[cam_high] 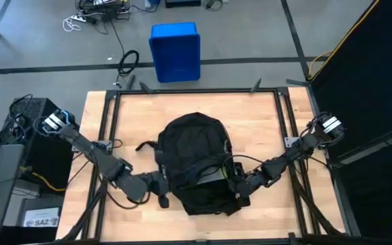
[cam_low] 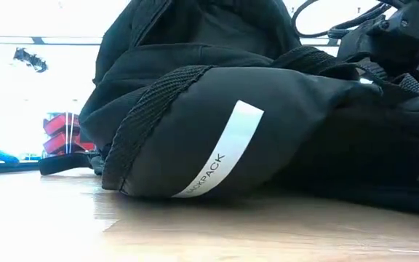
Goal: Unpack backpack
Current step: Remove the usb cable from the backpack
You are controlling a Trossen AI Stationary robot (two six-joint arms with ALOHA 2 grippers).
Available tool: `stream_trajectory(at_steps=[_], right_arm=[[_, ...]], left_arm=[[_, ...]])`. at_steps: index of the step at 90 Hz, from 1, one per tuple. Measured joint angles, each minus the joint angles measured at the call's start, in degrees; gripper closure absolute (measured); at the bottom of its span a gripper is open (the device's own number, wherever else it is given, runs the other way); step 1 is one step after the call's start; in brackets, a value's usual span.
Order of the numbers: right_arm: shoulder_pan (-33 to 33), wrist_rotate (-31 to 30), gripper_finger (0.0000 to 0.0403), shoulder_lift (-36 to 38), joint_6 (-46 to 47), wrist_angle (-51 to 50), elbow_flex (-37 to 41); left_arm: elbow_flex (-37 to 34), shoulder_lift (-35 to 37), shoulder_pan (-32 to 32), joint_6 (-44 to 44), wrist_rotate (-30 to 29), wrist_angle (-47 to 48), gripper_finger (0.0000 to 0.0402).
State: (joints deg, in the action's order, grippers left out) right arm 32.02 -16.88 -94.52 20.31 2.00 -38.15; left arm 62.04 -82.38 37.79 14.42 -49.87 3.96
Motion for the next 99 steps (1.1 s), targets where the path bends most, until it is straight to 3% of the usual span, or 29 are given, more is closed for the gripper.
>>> stream_trajectory(at_steps=[20, 33, 43, 80, 99], right_arm=[[-0.27, 0.04, 0.0402, 0.0, 0.6, 0.09, -0.02], [-0.27, 0.02, 0.0402, 0.0, 0.66, 0.29, -0.02], [-0.32, -0.07, 0.04, 0.0, 0.65, 0.77, 0.0], [-0.38, -0.25, 0.0401, 0.0, 0.62, 1.16, 0.0], [-0.43, -0.72, 0.0399, 0.0, 0.62, 1.34, 0.0]], left_arm=[[14.32, -11.18, 0.04, -4.23, -4.53, 14.91, 0.0232], [19.74, -14.27, 0.13, -12.72, -4.74, 22.74, 0.0179], [21.99, -15.09, 0.43, -19.07, -9.7, 25.69, 0.0152], [22.18, -17.35, 0.7, -35.65, -7.11, 34.73, 0.0135], [22.18, -21.31, -1.11, -37.32, -5.56, 35.21, 0.0135]])
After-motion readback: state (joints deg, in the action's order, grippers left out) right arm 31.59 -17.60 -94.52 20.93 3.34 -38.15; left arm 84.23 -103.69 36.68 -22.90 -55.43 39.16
